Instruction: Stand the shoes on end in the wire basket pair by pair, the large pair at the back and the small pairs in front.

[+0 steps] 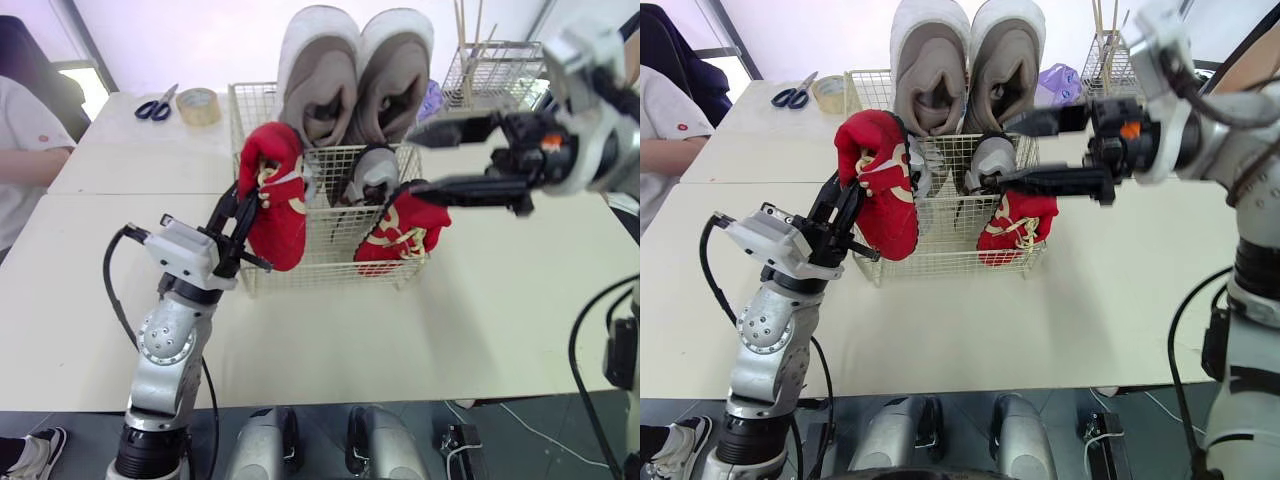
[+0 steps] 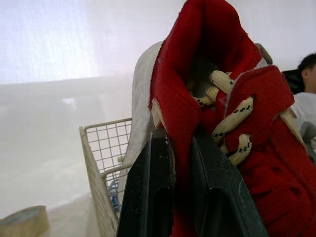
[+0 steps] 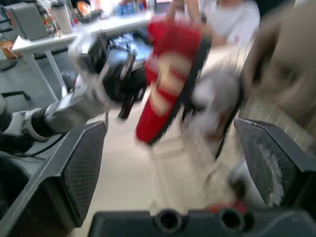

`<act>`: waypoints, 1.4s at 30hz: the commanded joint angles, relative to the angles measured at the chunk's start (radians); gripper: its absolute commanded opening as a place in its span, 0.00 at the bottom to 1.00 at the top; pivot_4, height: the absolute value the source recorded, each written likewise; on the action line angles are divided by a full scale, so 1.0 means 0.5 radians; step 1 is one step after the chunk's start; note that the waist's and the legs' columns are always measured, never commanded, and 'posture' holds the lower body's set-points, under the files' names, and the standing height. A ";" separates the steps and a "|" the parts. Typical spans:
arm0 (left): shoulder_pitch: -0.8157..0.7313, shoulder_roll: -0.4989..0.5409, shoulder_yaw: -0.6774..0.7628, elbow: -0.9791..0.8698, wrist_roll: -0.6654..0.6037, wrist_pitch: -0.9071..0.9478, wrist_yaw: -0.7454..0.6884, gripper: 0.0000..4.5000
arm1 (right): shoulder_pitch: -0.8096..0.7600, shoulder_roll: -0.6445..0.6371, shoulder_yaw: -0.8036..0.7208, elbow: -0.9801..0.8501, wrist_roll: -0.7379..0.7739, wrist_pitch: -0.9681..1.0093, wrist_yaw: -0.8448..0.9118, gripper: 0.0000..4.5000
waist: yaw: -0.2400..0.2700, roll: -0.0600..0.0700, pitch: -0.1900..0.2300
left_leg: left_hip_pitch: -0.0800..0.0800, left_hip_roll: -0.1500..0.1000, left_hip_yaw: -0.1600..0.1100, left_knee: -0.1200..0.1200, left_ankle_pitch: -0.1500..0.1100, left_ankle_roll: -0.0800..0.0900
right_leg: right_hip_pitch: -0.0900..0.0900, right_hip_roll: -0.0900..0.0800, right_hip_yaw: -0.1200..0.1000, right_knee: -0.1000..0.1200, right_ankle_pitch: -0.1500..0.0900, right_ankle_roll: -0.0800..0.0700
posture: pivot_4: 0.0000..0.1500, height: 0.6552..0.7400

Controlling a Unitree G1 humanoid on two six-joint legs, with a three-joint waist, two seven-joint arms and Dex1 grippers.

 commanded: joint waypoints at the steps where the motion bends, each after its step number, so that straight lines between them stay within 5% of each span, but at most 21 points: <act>1: -0.061 -0.035 -0.027 0.156 0.106 -0.097 0.012 0.07 | 0.244 -0.201 -0.191 -0.180 0.080 0.106 -0.030 1.00 | 0.006 0.001 -0.001 | 0.000 0.000 -0.001 0.001 -0.003 0.005 | 0.001 -0.001 -0.001 0.000 0.000 0.000 | 1.00 1.00; 11: -0.242 -0.057 0.055 0.122 0.136 0.040 0.095 0.07 | 1.034 -0.349 -0.828 -0.613 0.342 0.404 -0.322 1.00 | 0.014 0.003 -0.003 | 0.013 -0.002 -0.003 0.003 -0.005 0.009 | 0.016 -0.003 -0.004 -0.002 0.000 0.000 | 1.00 1.00; 20: -0.323 -0.069 0.025 0.104 0.185 0.105 0.114 0.07 | 1.322 -0.295 -1.173 -0.657 0.525 0.434 -0.534 1.00 | 0.053 0.003 -0.003 | 0.013 -0.002 -0.003 0.003 -0.005 0.009 | 0.016 0.001 -0.003 -0.002 0.000 0.000 | 1.00 1.00; 42: 0.002 -0.121 -0.021 0.251 0.236 0.048 0.104 0.07 | 1.360 -0.237 -0.863 -0.598 0.671 0.133 -0.766 1.00 | 0.052 0.017 -0.019 | 0.016 0.000 -0.005 0.003 -0.005 0.009 | 0.019 0.005 -0.002 -0.003 -0.002 0.000 | 1.00 1.00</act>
